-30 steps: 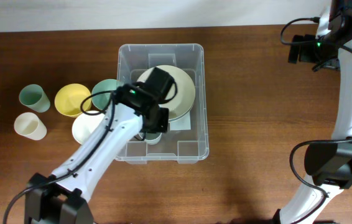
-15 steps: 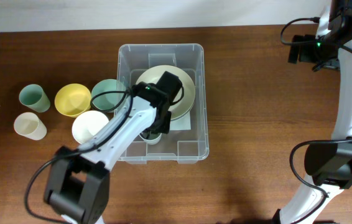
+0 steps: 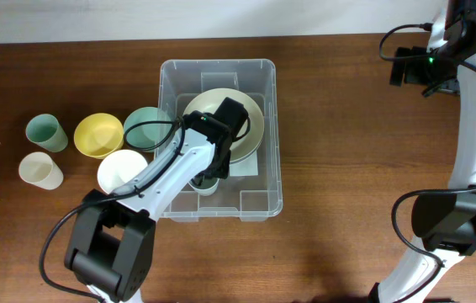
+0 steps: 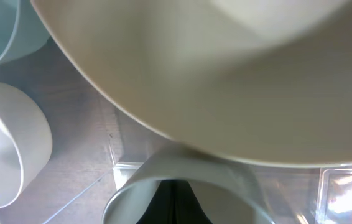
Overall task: Pack container
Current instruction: 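Lower the grey cup onto the container floor and open the left gripper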
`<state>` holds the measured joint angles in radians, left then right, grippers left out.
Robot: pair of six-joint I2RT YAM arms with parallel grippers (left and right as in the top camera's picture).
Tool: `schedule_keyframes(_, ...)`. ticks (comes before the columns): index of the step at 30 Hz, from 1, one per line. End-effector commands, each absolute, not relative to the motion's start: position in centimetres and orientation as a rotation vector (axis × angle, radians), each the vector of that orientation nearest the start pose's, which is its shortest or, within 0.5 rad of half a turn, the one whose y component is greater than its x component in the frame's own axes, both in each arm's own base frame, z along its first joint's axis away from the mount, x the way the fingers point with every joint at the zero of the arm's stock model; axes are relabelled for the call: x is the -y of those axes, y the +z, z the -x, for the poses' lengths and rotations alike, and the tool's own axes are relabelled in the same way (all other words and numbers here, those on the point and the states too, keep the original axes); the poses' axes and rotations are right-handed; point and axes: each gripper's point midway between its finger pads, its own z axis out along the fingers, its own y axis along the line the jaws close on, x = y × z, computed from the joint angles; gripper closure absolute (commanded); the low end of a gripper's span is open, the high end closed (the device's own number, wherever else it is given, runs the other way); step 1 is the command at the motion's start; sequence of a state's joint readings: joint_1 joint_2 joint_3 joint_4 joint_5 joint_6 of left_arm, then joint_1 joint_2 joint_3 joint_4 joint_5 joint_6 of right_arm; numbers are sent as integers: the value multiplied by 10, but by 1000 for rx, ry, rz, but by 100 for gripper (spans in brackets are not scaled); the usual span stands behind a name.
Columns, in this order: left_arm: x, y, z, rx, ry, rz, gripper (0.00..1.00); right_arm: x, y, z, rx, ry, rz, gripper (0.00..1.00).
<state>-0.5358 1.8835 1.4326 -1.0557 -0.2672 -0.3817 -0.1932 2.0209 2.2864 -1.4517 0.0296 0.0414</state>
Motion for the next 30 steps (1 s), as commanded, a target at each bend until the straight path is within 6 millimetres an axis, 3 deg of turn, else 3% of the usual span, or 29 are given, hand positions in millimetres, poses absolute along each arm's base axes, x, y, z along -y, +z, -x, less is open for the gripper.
schedule_keyframes(1,144,73,-339,-2926,334,-231,99,93,246,-437,-2739,-90,-339,1)
schedule_keyframes(13,139,55,-330,-2972,383,-248,99,93,246,-437,-2739,-90,-339,1)
schedule_keyframes(18,124,61,-335,-2925,508,-247,99,93,246,-437,-2739,-90,-339,1)
schedule_keyframes(30,116,64,-337,-2900,584,-249,99,93,246,-437,-2739,-90,-339,1)
